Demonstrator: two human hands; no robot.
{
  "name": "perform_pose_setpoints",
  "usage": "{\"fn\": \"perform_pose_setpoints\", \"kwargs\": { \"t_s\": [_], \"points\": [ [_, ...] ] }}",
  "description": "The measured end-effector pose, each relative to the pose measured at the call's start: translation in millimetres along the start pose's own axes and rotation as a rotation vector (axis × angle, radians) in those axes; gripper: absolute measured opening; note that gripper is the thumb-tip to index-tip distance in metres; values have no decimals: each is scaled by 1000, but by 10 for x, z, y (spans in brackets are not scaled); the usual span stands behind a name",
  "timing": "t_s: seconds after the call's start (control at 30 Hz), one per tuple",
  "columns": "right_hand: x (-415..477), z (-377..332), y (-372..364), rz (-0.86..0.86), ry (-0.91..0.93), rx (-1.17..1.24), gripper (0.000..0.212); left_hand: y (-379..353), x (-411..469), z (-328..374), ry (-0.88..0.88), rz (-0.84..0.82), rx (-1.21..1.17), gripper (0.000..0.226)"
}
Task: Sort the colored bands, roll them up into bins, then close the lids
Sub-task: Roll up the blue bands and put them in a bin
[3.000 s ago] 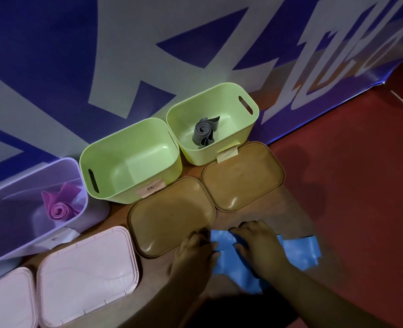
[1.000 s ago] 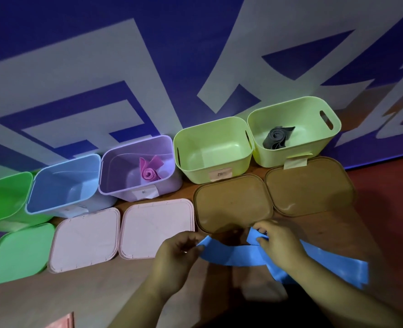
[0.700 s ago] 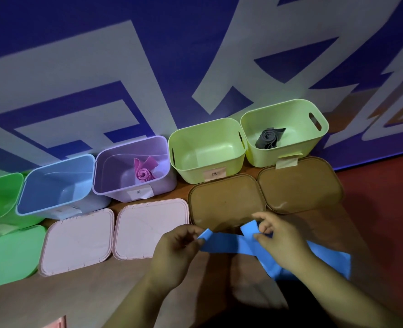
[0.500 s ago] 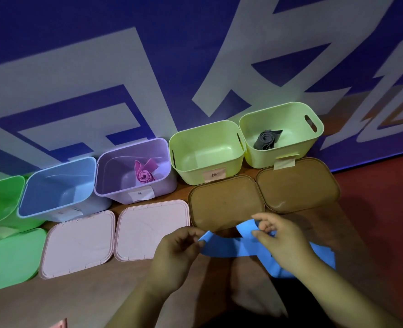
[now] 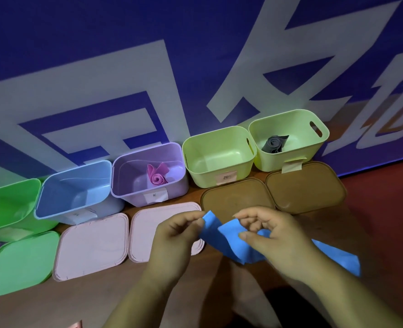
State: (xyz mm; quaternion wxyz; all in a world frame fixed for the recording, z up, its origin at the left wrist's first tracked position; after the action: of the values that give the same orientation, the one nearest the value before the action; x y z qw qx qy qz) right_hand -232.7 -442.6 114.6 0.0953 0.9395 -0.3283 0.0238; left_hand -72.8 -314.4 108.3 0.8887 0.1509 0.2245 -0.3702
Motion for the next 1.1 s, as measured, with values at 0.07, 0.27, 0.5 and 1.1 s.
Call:
{"fn": "perform_pose_setpoints", "kwargs": {
  "t_s": [0.07,0.27,0.5,1.1],
  "points": [
    [59,-67,-133,17,16,-1,39,77,-9,13,50,-21,-52,25],
    [149,-266,-576,19,59,20,38,379,-79,120,29,-91,-24,19],
    [218,-585,-1091,8,113,-49,38,782,-240,192,35,-260,-112,16],
    [179,-796,-1921,108,143,-218,31,1665,-369,136,-70,-323,-6,17]
  ]
}}
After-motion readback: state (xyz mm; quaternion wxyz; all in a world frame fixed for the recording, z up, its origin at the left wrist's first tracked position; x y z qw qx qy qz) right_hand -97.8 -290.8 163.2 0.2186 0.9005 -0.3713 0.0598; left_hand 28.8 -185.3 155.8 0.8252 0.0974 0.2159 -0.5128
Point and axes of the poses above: each hand's wrist, its own x-axis towards the middle knuckle, its own y-axis out of the back of the hand, z = x × y, the point moved 7 cm from there along x, towards the middle knuckle, and after that the axes turned 14 degrees about y, right-handed, at the moved point
